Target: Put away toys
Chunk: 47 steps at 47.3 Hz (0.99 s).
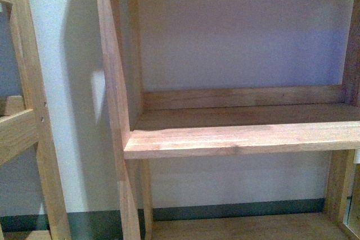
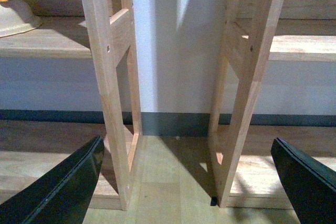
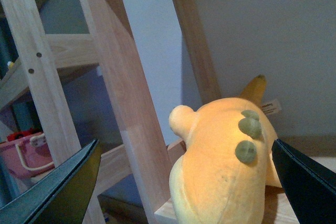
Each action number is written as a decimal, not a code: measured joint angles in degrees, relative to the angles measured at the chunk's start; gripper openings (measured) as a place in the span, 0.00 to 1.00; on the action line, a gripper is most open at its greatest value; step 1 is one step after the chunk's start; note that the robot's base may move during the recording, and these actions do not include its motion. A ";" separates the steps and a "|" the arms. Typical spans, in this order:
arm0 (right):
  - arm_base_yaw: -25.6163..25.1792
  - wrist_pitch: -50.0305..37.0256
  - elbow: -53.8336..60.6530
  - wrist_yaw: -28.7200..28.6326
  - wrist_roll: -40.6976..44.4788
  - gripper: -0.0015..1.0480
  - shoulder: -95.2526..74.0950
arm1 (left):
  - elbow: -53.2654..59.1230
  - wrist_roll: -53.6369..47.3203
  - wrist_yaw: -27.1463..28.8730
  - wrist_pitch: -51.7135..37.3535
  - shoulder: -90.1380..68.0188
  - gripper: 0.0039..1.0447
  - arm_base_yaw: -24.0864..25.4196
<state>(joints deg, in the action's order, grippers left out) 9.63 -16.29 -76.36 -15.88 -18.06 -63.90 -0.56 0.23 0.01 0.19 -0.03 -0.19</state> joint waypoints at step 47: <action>1.73 19.82 61.51 26.36 16.96 0.36 52.17 | 0.00 0.00 0.02 0.00 0.00 0.94 0.00</action>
<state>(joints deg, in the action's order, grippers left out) 11.35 3.53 -14.85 10.48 -1.10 -11.73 -0.56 0.23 0.03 0.19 -0.03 -0.19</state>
